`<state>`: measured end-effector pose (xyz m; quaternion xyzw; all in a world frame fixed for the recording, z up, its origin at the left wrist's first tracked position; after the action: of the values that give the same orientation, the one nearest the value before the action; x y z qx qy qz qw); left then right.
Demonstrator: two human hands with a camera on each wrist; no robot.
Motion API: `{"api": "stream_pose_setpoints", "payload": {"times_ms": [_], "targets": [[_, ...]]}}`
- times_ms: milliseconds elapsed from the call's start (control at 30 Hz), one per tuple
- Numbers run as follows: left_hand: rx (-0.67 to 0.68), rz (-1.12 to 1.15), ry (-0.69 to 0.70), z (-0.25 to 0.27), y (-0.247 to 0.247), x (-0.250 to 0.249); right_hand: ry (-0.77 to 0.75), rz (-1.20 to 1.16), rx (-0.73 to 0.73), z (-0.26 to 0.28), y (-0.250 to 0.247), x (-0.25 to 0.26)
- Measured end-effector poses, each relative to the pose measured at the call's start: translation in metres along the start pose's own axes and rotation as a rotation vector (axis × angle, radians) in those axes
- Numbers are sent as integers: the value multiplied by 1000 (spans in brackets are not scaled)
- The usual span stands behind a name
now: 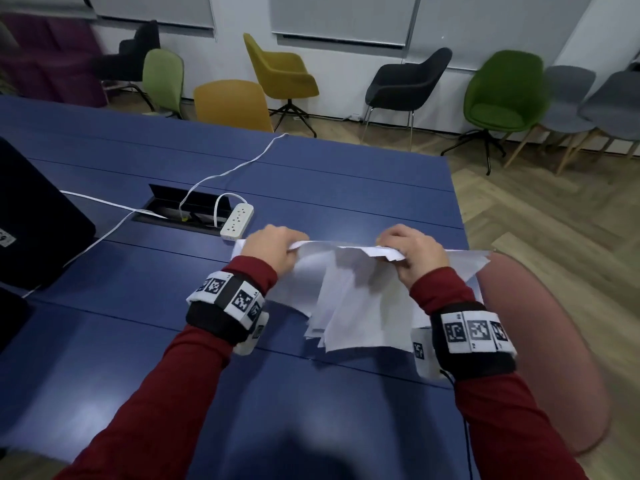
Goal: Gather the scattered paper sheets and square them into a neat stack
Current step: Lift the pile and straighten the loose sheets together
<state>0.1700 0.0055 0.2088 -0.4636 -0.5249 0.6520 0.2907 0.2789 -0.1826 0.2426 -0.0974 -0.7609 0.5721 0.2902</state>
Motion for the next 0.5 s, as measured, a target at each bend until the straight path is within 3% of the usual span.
{"api": "stream_pose_setpoints", "payload": {"times_ms": [133, 267, 367, 433, 500], "targets": [[24, 49, 98, 4, -3, -33, -129, 21, 102, -10, 25, 17], [22, 208, 84, 4, -4, -33, 53, 85, 195, -6, 34, 5], [-75, 464, -4, 10, -10, -10, 131, 76, 149, 3, 30, -6], [-172, 778, -51, 18, -16, 8, 178, 48, 64, 6, 21, -18], [-183, 979, -50, 24, -20, 17, 220, -32, -52, 8, 9, -30]]}}
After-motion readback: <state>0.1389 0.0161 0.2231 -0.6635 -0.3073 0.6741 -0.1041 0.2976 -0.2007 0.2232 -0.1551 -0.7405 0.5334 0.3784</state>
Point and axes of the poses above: each hand's wrist, its own z-axis away from the middle knuckle, its own y-axis out of the palm, x = y × z, the point moved 7 cm from there along -z, towards the middle knuckle, and after that the axes turned 4 degrees about x, right-handed, at the moved point
